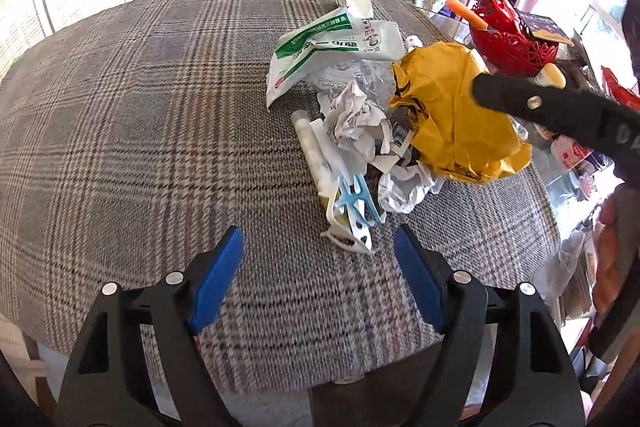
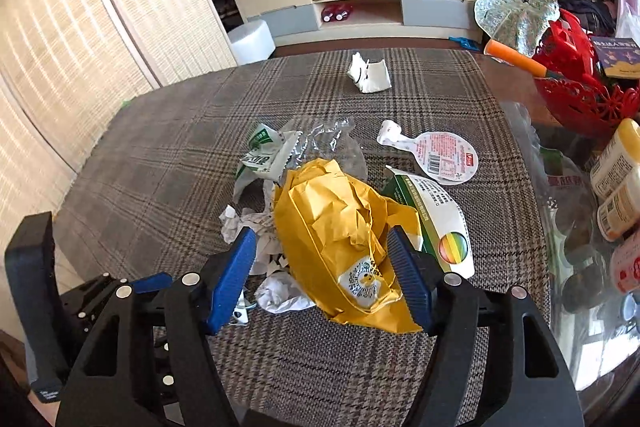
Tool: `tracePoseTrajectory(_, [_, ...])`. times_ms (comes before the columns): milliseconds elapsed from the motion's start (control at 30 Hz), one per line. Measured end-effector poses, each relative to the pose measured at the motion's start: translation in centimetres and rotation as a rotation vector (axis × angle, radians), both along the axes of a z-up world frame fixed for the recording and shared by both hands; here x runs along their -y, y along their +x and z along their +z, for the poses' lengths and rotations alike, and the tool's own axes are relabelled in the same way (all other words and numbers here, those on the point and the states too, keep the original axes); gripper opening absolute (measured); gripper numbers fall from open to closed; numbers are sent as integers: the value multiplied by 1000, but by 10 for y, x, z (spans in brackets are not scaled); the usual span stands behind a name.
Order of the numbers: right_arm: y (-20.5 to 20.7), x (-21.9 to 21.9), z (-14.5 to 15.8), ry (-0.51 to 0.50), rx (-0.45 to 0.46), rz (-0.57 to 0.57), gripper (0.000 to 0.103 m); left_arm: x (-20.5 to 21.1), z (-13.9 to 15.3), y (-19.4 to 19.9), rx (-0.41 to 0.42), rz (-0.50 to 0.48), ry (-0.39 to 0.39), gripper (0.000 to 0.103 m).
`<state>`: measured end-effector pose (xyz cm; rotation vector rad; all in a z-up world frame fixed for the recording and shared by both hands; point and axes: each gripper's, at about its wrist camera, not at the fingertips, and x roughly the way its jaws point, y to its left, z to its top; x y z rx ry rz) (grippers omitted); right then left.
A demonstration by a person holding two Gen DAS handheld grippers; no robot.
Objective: Collect trash
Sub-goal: 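Grasp the crumpled yellow paper with the right tool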
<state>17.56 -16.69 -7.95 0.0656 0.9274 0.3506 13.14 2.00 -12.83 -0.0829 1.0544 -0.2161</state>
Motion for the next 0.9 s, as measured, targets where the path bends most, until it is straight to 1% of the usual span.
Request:
tracePoseTrajectory(133, [6,-2,-16,-43,-24,-4,69,4,-7,9,-3,-18,5,68])
tracePoseTrajectory(200, [5,0,-24,-41,-31,1,67,4,-11,11,-6,-27,-2,61])
tracePoseTrajectory(233, [5,1,-24,-33,-25,1,56,4,-11,12,-2,-28,-11,61])
tracePoseTrajectory(267, [5,3,-24,-6,-37,9,53,5,-11,13,5,-27,-18,59])
tracePoseTrajectory(333, [5,2,-24,-6,-45,9,51,8,-10,15,15,-33,-25,54])
tracePoseTrajectory(367, [4,0,-24,-13,-43,18,50,10,-9,16,16,-42,-26,50])
tracePoseTrajectory(433, [2,0,-22,-17,-36,18,49,14,-8,17,21,-62,-24,38])
tracePoseTrajectory(500, [1,2,-18,-2,-29,13,48,18,-6,18,23,-75,-17,15])
tracePoseTrajectory(533, [1,3,-15,7,-26,12,48,19,-5,18,23,-80,-16,13])
tracePoseTrajectory(700, [-4,12,5,40,1,6,48,25,9,15,58,-101,-6,13])
tracePoseTrajectory(900, [-17,22,40,71,57,0,48,29,49,2,138,-94,13,13])
